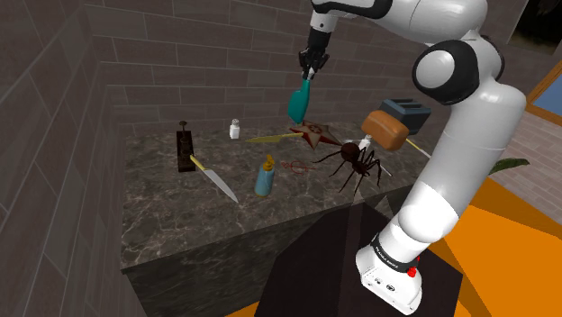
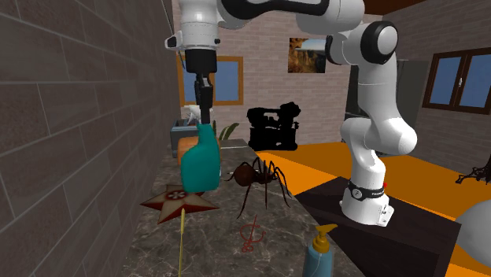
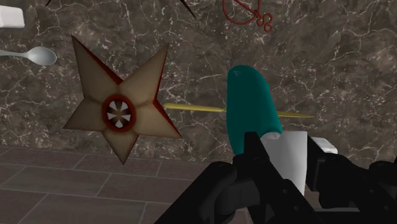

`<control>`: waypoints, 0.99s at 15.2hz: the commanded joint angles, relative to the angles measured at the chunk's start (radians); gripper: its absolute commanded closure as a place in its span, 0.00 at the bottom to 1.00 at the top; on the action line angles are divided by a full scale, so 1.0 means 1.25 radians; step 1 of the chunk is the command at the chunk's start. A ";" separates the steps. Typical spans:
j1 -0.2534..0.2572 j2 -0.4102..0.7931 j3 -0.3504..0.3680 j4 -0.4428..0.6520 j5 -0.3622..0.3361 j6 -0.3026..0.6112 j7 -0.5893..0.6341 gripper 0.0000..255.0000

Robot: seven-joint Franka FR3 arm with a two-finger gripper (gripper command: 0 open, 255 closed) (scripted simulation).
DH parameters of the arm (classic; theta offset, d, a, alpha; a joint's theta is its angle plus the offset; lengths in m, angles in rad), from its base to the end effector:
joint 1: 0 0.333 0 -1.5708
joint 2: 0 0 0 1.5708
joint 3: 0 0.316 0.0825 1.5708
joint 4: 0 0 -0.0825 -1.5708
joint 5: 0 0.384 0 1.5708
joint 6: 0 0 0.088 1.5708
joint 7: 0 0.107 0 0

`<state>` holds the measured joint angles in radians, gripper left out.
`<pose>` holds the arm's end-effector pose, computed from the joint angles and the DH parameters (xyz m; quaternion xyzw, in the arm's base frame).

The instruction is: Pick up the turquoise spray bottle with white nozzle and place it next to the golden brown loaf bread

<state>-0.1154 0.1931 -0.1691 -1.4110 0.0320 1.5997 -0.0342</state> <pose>0.5940 -0.1596 0.5910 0.9923 -0.1238 -0.0009 0.0000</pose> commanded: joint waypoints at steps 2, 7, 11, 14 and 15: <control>-0.003 0.011 -0.001 0.051 0.002 -0.040 -0.002 1.00; -0.007 0.035 -0.002 0.140 0.006 -0.105 -0.004 1.00; -0.025 0.008 -0.014 0.123 0.004 -0.115 -0.034 1.00; -0.050 -0.039 -0.033 0.058 -0.002 -0.098 -0.081 1.00; -0.058 -0.053 -0.040 0.040 -0.004 -0.094 -0.097 1.00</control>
<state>-0.1754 0.1418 -0.2091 -1.3358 0.0286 1.4727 -0.1308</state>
